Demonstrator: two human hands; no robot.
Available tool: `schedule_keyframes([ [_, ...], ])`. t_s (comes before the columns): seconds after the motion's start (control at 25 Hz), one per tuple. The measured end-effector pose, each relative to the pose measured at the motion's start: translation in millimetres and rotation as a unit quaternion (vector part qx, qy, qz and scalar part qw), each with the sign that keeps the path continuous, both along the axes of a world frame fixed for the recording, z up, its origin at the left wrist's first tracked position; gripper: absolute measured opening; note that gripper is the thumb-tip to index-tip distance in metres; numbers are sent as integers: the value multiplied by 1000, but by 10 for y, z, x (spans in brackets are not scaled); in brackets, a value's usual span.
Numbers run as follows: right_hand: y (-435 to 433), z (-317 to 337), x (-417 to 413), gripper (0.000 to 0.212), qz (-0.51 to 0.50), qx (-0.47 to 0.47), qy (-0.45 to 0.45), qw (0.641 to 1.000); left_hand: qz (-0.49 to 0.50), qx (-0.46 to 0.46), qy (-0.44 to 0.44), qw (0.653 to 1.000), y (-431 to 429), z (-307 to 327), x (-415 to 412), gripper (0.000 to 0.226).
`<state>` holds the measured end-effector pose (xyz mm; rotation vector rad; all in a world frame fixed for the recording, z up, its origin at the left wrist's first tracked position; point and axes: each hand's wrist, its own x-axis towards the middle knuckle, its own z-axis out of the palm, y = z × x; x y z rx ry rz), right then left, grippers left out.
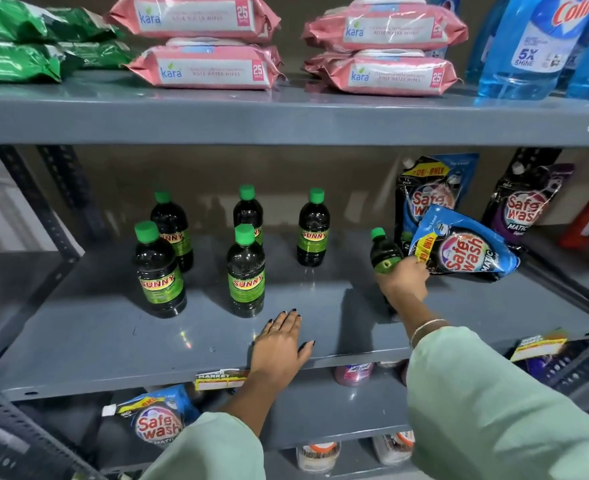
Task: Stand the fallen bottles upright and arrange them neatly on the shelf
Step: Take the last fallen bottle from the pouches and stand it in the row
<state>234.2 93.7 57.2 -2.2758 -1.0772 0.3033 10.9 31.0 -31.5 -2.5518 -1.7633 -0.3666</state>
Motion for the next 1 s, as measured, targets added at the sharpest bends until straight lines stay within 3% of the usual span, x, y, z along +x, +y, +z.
schedule_keyframes([
  [0.2,-12,86,-619,71,10,137,49,989,7,10,-39,999,-65,47,-237,53],
  [0.4,-58,-54,-1141,63,26,200,102,974,42,9,-45,998,-219,112,-757,54],
  [0.76,-40,-253,-1506,57,52,235,75,968,162,-3,-36,986,-318,37,-1602,57],
  [1.0,-115,-394,-1521,68,69,250,135,956,179,-16,-45,983,-344,9,-1829,65],
])
